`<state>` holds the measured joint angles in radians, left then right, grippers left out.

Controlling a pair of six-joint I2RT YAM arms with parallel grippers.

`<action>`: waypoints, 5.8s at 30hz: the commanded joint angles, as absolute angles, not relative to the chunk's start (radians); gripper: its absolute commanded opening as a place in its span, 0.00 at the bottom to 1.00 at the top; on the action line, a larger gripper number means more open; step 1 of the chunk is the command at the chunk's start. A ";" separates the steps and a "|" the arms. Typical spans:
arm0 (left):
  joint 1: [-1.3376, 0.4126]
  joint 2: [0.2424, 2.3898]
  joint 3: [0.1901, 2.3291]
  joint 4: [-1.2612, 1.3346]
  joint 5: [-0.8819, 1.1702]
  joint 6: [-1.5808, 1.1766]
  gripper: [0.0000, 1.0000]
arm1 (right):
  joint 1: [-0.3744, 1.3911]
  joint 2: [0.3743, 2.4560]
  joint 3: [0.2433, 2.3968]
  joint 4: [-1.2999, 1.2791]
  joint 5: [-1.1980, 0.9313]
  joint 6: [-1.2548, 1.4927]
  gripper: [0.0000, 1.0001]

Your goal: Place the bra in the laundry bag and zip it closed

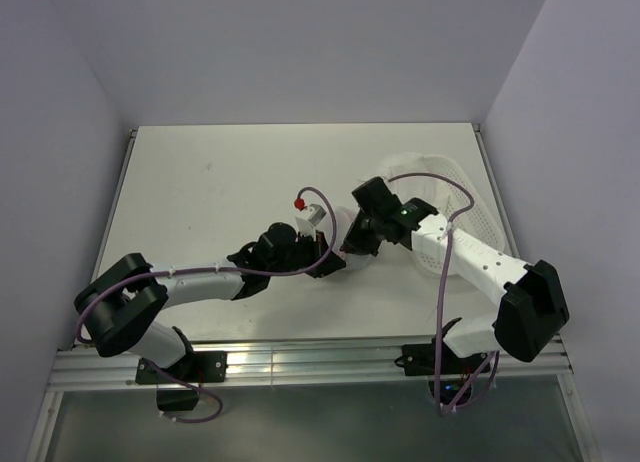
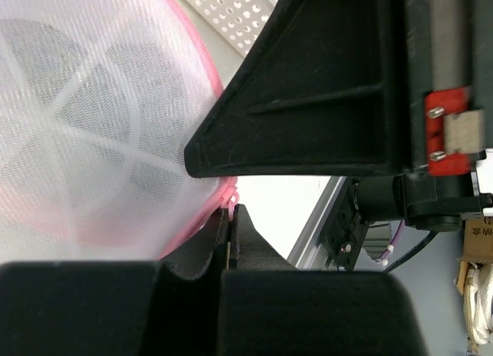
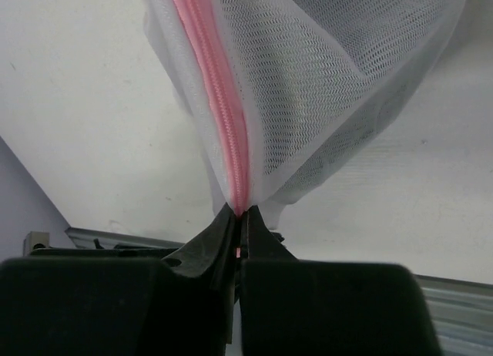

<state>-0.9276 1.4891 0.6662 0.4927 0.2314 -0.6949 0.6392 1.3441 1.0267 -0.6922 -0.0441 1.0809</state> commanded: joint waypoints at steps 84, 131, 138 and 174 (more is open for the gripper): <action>-0.874 1.362 0.623 0.462 0.245 -0.732 0.00 | 0.726 1.284 0.936 -0.416 -0.106 1.170 0.44; -0.655 1.066 0.359 0.330 0.215 -0.756 0.00 | 0.514 1.492 1.316 -0.632 -0.106 0.875 0.08; -0.629 0.925 0.336 0.261 0.183 -0.759 0.00 | 0.451 1.669 1.525 -0.725 -0.160 0.749 0.08; -0.758 1.236 0.566 0.428 0.253 -0.756 0.00 | 0.606 1.345 1.168 -0.575 -0.247 0.956 0.48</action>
<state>-0.7406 1.2255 0.5209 0.3637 0.2386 -0.7712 0.5816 1.3613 1.2316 -0.6830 -0.2398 0.8692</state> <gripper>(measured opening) 0.023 0.480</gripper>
